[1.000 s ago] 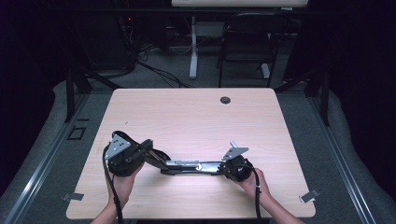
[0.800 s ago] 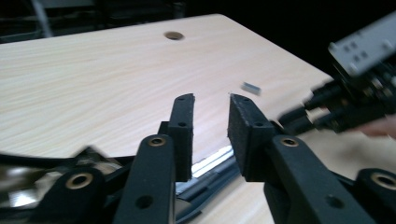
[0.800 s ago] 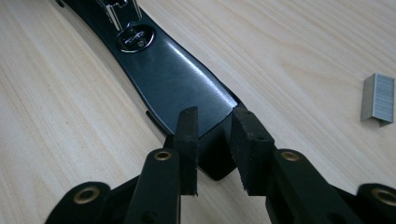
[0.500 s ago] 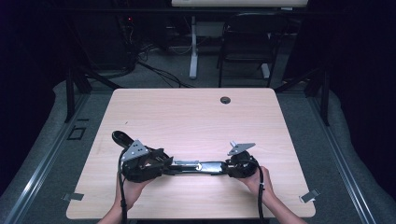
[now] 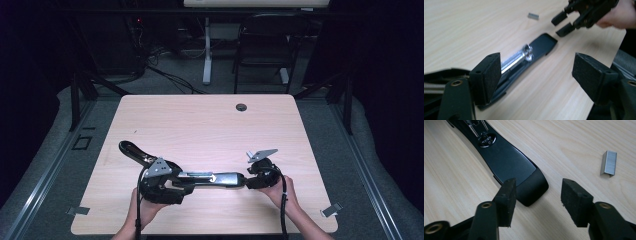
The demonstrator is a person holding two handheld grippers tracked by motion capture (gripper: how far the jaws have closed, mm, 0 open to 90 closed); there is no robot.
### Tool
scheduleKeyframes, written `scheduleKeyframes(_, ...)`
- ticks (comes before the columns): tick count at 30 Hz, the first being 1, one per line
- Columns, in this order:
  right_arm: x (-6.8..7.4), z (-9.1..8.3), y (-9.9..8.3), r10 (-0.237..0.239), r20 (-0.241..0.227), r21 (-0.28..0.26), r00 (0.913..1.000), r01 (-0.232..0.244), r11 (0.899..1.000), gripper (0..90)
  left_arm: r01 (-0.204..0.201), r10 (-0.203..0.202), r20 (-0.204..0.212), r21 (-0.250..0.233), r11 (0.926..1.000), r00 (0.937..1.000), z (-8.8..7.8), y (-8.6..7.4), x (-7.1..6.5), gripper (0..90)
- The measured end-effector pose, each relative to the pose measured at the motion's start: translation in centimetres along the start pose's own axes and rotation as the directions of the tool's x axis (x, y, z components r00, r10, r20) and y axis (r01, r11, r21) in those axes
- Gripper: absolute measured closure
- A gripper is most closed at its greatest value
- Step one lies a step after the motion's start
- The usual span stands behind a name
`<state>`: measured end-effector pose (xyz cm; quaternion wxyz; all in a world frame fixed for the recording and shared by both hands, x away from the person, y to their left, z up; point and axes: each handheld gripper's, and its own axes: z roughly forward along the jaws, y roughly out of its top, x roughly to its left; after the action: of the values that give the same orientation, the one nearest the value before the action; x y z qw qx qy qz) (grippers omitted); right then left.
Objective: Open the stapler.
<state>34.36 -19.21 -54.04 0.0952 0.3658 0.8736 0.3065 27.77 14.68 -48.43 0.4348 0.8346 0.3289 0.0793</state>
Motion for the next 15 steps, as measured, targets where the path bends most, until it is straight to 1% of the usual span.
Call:
scheduleKeyframes(1, -0.1, 0.0, 0.0, -0.004, 0.001, 0.008, 1.0, 0.004, 1.0, 44.2, -0.003, 0.003, 0.001, 0.014, 0.9999, 1.0, -0.1, -0.2, 0.0, 22.3)
scheduleKeyframes(2, -0.1, 0.0, 0.0, -0.004, 0.002, 0.015, 1.0, 0.004, 1.0, 42.0, -0.005, 0.005, 0.0, 0.012, 0.9999, 1.0, -0.1, -0.4, 0.0, 21.3)
scheduleKeyframes(3, -0.1, 0.0, 0.0, 0.0, 0.003, 0.017, 1.0, 0.0, 1.0, 41.1, -0.008, 0.008, 0.0, 0.025, 0.9997, 1.0, -0.3, -0.4, 0.0, 20.6)
scheduleKeyframes(5, -0.2, -0.1, 0.1, 0.002, -0.005, 0.031, 1.0, -0.001, 1.0, 37.5, -0.008, 0.008, -0.001, 0.025, 0.9997, 1.0, -0.5, -0.6, 0.1, 17.0)
scheduleKeyframes(8, -0.2, -0.3, 0.4, -0.002, -0.009, 0.048, 1.0, 0.002, 0.999, 32.5, -0.012, 0.013, -0.002, 0.034, 0.9993, 0.9999, -0.8, -0.8, 0.1, 16.2)
scheduleKeyframes(10, -0.3, -0.4, 0.5, 0.001, 0.021, 0.051, 0.9998, -0.002, 0.999, 26.8, -0.006, 0.005, 0.013, 0.048, 0.9988, 0.9999, -0.8, -1.0, 0.2, 15.5)
scheduleKeyframes(11, -0.5, -0.4, 0.5, 0.008, 0.032, 0.048, 0.9995, -0.01, 0.999, 25.0, -0.008, 0.007, 0.013, 0.051, 0.9987, 0.9999, -0.9, -1.1, 0.2, 15.3)
scheduleKeyframes(12, -0.7, -0.5, 0.5, 0.026, 0.031, 0.047, 0.9992, -0.028, 0.999, 23.0, -0.011, 0.01, 0.009, 0.053, 0.9986, 0.9999, -0.9, -1.2, 0.2, 15.1)
scheduleKeyframes(13, -0.8, -0.6, 0.5, 0.045, 0.024, 0.044, 0.9987, -0.046, 0.998, 21.7, -0.017, 0.017, 0.006, 0.059, 0.9981, 0.9998, -1.0, -1.2, 0.2, 15.0)
scheduleKeyframes(14, -1.0, -0.6, 0.5, 0.06, 0.016, 0.041, 0.9981, -0.061, 0.997, 19.9, -0.015, 0.015, 0.005, 0.064, 0.9978, 0.9999, -1.0, -1.3, 0.2, 14.4)
scheduleKeyframes(15, -1.2, -0.7, 0.5, 0.064, 0.022, 0.042, 0.9977, -0.065, 0.997, 17.1, -0.01, 0.01, 0.001, 0.083, 0.9965, 1.0, -1.0, -1.4, 0.2, 13.1)
